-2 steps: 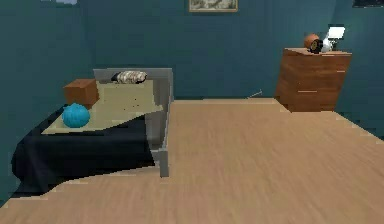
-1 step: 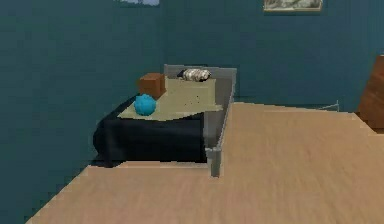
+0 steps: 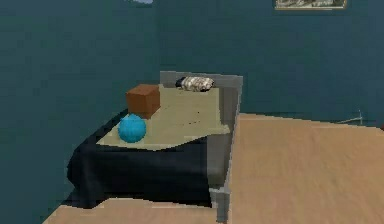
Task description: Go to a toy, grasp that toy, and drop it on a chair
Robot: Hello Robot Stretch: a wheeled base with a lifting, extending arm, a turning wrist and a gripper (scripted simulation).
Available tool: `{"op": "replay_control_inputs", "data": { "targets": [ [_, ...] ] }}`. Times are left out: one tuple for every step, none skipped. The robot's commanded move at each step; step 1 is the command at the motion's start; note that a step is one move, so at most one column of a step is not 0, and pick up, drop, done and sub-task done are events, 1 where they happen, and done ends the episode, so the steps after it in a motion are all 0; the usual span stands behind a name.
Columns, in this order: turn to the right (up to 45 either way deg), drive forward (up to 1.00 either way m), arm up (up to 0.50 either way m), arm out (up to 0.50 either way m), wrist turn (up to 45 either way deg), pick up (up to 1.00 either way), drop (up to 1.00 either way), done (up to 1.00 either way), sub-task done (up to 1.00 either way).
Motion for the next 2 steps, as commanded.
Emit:
{"op": "replay_control_inputs", "data": {
  "targets": [
    [0.0, 0.65, 0.00, 0.00, 0.0, 0.00, 0.00, 0.00, 0.00],
    [-45.0, 0.00, 0.00, 0.00, 0.0, 0.00, 0.00, 0.00, 0.00]
  ]
}}
